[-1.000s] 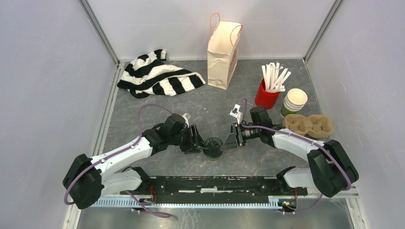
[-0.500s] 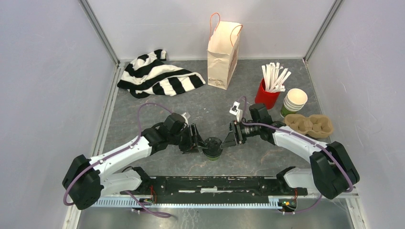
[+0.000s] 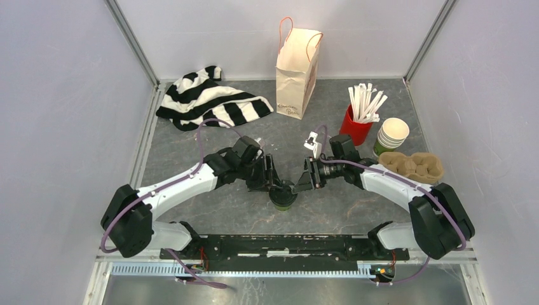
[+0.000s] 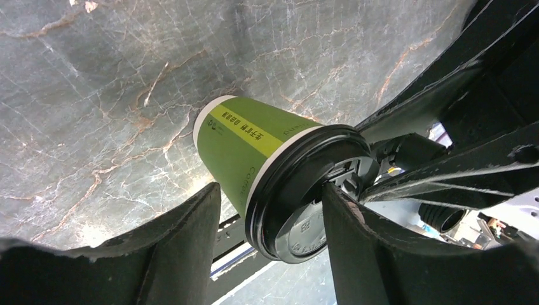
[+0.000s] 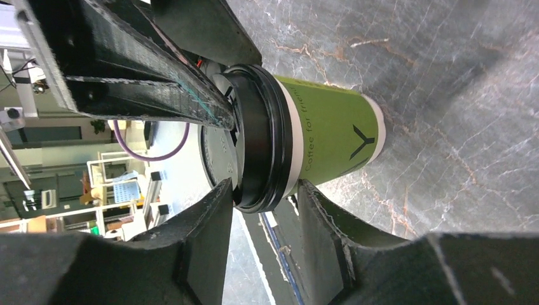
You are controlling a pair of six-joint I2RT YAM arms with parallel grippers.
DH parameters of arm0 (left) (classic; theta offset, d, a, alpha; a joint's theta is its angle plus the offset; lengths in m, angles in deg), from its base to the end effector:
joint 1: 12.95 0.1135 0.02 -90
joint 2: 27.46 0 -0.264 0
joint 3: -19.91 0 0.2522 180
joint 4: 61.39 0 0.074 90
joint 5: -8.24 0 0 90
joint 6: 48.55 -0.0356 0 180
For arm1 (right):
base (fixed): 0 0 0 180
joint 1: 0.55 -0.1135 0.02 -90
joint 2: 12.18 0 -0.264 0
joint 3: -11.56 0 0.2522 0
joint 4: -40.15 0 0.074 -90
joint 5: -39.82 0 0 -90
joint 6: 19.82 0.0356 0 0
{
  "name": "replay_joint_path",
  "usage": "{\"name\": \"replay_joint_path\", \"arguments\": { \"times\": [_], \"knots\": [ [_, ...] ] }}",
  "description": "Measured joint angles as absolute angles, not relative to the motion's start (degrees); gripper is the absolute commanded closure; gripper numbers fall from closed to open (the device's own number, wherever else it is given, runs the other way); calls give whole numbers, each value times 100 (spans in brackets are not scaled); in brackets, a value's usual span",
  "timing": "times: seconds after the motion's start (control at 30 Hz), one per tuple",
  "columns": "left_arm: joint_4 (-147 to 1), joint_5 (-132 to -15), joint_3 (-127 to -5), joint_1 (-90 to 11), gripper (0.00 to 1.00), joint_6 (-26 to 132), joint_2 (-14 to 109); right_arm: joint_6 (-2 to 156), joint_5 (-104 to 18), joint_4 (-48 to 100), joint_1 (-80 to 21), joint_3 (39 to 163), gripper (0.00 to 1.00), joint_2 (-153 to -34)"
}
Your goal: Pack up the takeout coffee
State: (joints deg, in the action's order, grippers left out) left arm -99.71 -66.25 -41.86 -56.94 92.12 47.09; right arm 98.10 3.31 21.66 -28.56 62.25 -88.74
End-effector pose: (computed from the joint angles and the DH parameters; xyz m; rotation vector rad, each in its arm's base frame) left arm 0.1831 -0.1900 0.2279 -0.0278 2.7175 -0.9554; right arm 0.2105 0.1444 0.1937 -0.5144 2.4168 1.5528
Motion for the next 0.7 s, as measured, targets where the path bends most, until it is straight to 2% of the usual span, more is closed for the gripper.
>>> {"name": "replay_joint_path", "arguments": {
  "times": [0.2, 0.27, 0.37, 0.53, 0.7],
  "knots": [
    [-10336, -6881, -4610, -5694, 5, 8943, 4825, 9942, 358, 2240, -2856, 6009, 45, -8694],
    [-10408, -6970, -4632, -5692, 1, 8935, 4709, 9920, 360, 2225, -2842, 6009, 41, -8668],
    [-10589, -6994, -4582, -5690, 5, 8968, 4298, 9859, 371, 2129, -2751, 6011, 38, -8644],
    [-10666, -6966, -4173, -5690, 22, 9367, 3400, 9824, 380, 2024, -2438, 6068, 36, -8629],
    [-10552, -6780, -3495, -5690, 30, 9964, 3006, 9880, 439, 2116, -2456, 6247, 31, -8745]
  ]
}}
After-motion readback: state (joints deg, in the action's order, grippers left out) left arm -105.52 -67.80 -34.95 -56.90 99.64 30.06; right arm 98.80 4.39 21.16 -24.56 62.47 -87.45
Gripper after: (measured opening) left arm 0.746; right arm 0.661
